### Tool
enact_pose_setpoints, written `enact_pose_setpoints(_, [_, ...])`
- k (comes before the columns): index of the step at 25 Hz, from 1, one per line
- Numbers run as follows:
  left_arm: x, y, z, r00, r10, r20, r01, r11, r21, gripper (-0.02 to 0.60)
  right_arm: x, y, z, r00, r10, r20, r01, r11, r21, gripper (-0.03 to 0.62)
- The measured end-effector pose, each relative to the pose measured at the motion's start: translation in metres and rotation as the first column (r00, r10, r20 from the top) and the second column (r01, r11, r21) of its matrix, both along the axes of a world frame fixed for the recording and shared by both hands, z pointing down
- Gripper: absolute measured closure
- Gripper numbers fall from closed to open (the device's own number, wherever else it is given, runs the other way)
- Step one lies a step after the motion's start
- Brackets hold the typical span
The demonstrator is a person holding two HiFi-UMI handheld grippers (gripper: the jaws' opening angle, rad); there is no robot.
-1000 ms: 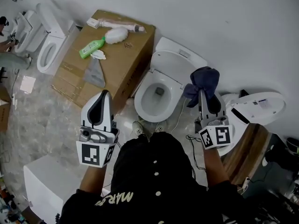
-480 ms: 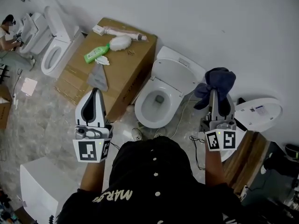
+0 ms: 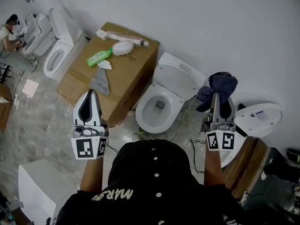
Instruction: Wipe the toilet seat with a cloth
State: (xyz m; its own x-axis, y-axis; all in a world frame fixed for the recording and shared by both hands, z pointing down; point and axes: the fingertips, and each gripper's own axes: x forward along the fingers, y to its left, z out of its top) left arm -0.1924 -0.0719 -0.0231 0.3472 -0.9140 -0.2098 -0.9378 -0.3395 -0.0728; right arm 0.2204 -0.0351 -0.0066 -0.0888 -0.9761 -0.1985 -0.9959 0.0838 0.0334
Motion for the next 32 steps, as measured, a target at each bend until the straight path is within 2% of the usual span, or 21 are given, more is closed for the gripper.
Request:
enact_pose_setpoints(12, [0.003, -0.008, -0.005, 1.000, -0.007, -0.002, 0.007, 1.000, 0.011, 0.571, 0.010, 0.003, 0.001, 1.000, 0.012, -0.017, -0.012, 1.000, -0.003, 0.523])
enact_pose_setpoints(18, [0.013, -0.007, -0.004, 1.000, 0.015, 0.013, -0.015, 1.000, 0.008, 0.571, 0.007, -0.001, -0.001, 1.000, 0.004, -0.020, -0.004, 1.000, 0.002, 0.525])
enact_pose_setpoints(32, [0.012, 0.001, -0.004, 1.000, -0.002, 0.011, 0.002, 1.000, 0.005, 0.571, 0.000, -0.004, -0.008, 1.000, -0.026, -0.005, 0.026, 0.999, 0.019, 0.525])
